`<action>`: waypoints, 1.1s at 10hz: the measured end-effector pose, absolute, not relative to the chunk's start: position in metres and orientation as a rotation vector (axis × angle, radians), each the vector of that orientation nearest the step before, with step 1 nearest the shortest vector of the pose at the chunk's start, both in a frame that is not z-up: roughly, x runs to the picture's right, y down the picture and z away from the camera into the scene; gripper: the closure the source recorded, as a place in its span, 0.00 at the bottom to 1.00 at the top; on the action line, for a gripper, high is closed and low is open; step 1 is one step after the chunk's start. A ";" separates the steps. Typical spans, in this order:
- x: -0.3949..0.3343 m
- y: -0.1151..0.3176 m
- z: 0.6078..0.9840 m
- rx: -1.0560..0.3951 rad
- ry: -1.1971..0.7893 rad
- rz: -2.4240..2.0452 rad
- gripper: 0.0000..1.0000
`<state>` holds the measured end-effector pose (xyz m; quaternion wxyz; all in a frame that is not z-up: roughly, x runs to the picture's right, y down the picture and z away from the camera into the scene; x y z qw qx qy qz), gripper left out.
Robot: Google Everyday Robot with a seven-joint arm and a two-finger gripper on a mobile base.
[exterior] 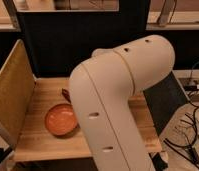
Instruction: Wipe the white sponge on the table
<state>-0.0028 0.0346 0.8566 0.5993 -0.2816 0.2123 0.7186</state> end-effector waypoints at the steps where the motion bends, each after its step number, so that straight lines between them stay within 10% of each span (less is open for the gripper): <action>1: -0.013 0.044 0.862 -0.683 0.500 1.642 0.20; 11: -0.053 0.079 0.919 -0.809 0.606 1.503 0.20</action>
